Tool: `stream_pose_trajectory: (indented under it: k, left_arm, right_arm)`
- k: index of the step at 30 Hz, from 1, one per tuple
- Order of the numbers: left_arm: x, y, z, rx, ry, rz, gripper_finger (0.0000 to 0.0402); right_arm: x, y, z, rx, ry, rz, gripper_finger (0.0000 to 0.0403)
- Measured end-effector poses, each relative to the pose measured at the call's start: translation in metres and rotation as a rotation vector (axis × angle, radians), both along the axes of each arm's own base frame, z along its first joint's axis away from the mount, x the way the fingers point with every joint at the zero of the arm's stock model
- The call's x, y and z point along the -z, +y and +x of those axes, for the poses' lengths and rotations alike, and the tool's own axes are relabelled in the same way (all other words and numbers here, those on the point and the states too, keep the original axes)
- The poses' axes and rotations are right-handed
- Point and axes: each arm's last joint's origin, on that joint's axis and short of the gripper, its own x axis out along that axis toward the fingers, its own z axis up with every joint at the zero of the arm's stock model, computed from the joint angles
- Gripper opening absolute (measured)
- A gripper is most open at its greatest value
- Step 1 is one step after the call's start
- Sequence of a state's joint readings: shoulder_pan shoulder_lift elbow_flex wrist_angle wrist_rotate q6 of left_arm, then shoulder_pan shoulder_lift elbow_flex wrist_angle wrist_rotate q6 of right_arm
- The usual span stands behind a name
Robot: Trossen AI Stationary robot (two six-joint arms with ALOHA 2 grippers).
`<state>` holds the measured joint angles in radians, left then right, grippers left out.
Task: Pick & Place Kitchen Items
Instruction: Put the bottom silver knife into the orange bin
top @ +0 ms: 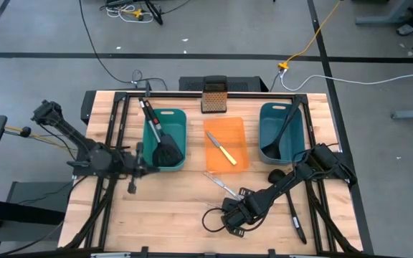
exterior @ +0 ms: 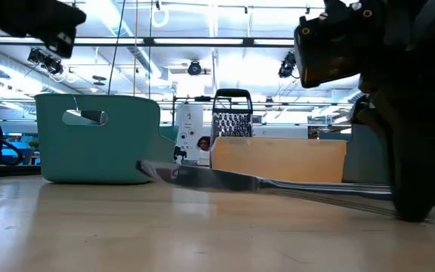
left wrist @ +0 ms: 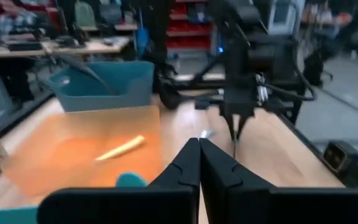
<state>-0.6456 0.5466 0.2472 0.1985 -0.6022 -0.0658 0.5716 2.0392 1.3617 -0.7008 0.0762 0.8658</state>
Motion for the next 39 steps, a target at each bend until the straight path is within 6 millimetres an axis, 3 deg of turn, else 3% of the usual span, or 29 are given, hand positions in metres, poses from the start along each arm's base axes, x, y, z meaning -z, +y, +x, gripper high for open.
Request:
stream_pose_trajectory:
  k: [7, 11, 15, 23, 31, 39]
  left_arm:
    - [0.014, 0.021, -0.022, -0.056, -0.124, -0.037, 0.0002]
    - [0.02, 0.025, -0.025, -0.109, -0.141, -0.03, 0.0004]
    - [0.027, 0.025, -0.025, -0.118, -0.123, -0.01, 0.0009]
    - [0.029, 0.024, -0.024, -0.112, -0.111, 0.021, 0.0009]
    - [0.029, 0.024, -0.024, -0.108, -0.108, 0.024, 0.0014]
    - [0.029, 0.024, -0.024, -0.109, -0.11, 0.003, 0.0008]
  right_arm:
    - [-0.002, 0.006, 0.007, -0.024, -0.158, -0.071, 0.0025]
    - [-0.016, 0.007, 0.012, -0.048, -0.276, -0.093, 0.0025]
    - [-0.043, 0.005, 0.012, -0.092, -0.402, -0.14, 0.0025]
    - [-0.123, -0.003, -0.001, -0.22, -0.703, -0.241, 0.0025]
    - [-0.186, -0.022, -0.028, -0.327, -0.939, -0.305, 0.0025]
    - [-0.199, -0.066, -0.088, -0.218, -1.162, -0.309, 0.0025]
